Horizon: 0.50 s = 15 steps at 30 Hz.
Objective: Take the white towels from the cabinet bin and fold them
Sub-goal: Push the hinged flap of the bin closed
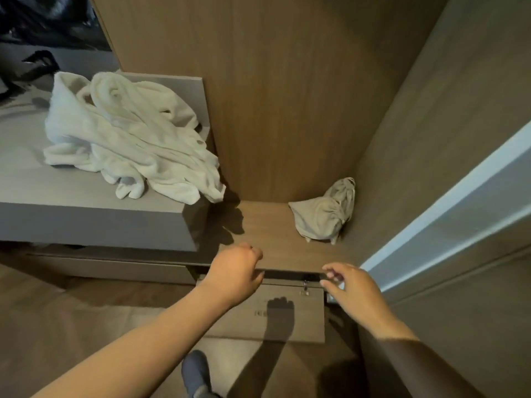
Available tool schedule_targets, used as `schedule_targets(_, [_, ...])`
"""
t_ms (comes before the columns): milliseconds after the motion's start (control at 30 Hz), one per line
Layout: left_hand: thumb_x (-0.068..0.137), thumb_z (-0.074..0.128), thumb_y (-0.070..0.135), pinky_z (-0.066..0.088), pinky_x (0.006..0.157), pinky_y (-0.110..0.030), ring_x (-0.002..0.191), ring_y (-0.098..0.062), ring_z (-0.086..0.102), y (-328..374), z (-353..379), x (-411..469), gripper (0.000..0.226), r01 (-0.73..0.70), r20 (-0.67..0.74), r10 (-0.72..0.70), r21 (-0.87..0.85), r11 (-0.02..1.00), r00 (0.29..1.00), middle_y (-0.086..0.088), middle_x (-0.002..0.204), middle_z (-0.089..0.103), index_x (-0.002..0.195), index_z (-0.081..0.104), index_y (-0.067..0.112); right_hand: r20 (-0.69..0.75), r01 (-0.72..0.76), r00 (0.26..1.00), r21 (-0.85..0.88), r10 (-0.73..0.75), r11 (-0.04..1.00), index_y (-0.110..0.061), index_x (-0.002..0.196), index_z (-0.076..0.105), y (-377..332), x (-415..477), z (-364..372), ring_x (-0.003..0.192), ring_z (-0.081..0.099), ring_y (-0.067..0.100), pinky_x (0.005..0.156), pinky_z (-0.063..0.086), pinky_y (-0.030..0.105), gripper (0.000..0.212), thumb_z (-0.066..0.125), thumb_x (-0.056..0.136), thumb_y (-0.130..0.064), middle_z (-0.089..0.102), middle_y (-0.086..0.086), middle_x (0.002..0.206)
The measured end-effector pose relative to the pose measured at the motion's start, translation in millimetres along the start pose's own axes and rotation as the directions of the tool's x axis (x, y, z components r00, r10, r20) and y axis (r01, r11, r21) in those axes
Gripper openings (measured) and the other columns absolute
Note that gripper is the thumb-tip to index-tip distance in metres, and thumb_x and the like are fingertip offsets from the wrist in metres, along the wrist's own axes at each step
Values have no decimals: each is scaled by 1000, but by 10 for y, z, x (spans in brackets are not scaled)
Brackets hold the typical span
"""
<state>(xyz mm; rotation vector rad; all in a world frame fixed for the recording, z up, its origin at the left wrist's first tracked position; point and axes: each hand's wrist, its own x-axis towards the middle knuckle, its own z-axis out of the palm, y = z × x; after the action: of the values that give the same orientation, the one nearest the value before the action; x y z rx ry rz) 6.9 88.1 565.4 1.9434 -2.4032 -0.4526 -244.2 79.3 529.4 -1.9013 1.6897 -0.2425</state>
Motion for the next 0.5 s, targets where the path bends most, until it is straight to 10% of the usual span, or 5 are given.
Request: schedule_targets(500, [96,51,39,48,90,-26,109,-14,58,840,1906,-1,37,75,206,-34,-195,978,978,2,124,60,128,55,22,111,-308,949,117,296,944,-19,124,60,1696,-692,796,94,59,5,76,45,16,33,62,94,-32,65,-3,111])
